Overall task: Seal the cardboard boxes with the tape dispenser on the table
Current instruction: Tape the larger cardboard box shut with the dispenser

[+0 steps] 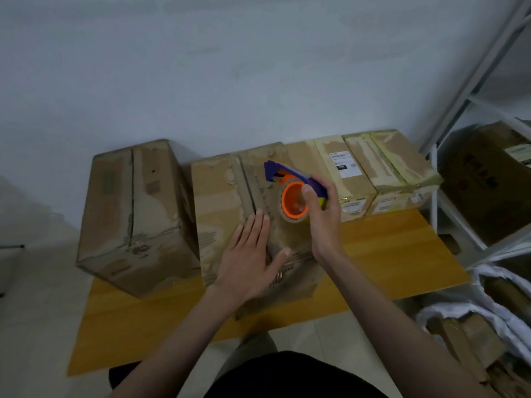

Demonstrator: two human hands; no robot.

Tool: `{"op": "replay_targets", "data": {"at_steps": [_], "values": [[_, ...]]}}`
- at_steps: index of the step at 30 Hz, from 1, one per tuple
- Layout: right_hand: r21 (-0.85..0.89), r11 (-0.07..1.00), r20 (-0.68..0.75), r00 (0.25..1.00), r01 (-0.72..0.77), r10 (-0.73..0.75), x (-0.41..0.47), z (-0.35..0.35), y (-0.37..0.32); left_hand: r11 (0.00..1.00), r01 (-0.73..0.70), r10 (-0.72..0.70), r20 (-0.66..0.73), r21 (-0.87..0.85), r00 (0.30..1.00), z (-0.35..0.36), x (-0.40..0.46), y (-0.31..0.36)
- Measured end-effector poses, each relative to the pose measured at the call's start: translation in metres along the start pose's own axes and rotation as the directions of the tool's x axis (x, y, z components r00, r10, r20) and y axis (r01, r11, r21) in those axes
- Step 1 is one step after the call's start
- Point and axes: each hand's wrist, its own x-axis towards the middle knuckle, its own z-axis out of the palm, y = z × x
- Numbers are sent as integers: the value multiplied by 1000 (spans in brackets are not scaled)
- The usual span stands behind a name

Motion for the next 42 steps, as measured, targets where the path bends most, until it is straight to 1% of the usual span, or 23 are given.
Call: {"op": "replay_targets", "data": {"at_steps": [4, 9, 14, 19, 22, 25, 29, 32, 34, 37, 40, 42], "values": [[33, 999, -39, 999, -37, 38, 5, -9, 5, 997, 71, -69, 50, -24, 996, -13, 37, -13], [20, 997, -31, 996, -78, 79, 11, -20, 10, 998, 64, -65, 106, 14, 992, -24, 97, -37], [38, 995, 0, 996, -91, 91, 8, -24, 9, 995, 61, -69, 101, 78, 992, -28, 139, -58], [27, 996, 20, 997, -81, 80, 7, -25, 6, 991, 71, -82, 95, 111, 992, -30, 166, -72], [24, 995, 23, 995, -99, 99, 8, -25, 6, 989, 87, -97, 79, 116, 992, -31, 179, -82], [22, 995, 23, 995, -95, 94, 7, -23, 6, 992, 92, -97, 58, 86, 994, -38, 193, -95], [-25, 997, 33, 997, -75, 76, 6, -24, 7, 998, 42, -41, -25, 55, 999, -49, 212, -107], [-63, 996, 71, 995, -70, 75, 4, -26, 7, 998, 47, -47, -4, 44, 999, -51, 225, -113], [-88, 994, 106, 992, -62, 71, 2, -27, 4, 998, 54, -54, 16, -31, 998, -50, 229, -117], [-103, 993, 168, 982, -65, 82, 2, -31, 0, 990, 41, -40, 11, -133, 999, -46, 228, -121], [-126, 991, 186, 980, -53, 76, 0, -36, -2, 979, 47, -55, -35, -200, 998, -41, 223, -126], [-124, 991, 186, 980, -48, 70, -2, -39, -2, 977, 54, -70, -72, -207, 995, -37, 217, -129]]}}
